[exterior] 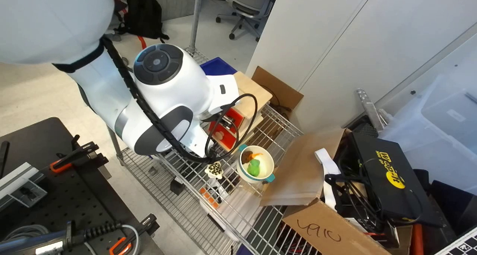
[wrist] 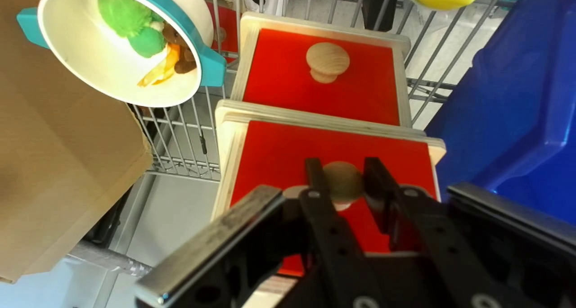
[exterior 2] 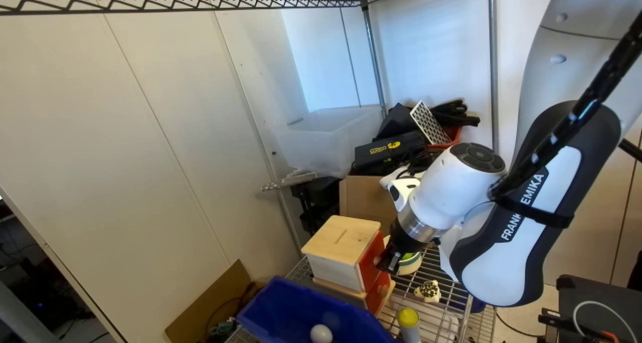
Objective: Open the top drawer
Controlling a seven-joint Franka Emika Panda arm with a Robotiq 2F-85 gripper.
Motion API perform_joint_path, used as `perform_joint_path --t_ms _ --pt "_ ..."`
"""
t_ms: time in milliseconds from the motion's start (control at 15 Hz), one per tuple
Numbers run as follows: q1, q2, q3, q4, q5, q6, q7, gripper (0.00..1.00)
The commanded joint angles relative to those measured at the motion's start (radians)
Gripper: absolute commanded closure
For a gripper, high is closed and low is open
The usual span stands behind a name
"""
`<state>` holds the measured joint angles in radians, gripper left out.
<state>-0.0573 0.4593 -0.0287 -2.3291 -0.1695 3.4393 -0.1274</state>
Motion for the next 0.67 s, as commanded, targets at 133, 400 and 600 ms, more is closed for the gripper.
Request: perform_joint_path --t_ms 133,400,600 --pt "-0.001 -0.037 0.005 -0.051 -0.007 0.012 -0.013 0.93" --pt "-0.001 -0.047 0.005 -0.065 -0.006 0.012 -0.013 0.93" --pt "-0.002 -0.055 0.006 -0.076 -0.008 0.013 -0.014 0.93"
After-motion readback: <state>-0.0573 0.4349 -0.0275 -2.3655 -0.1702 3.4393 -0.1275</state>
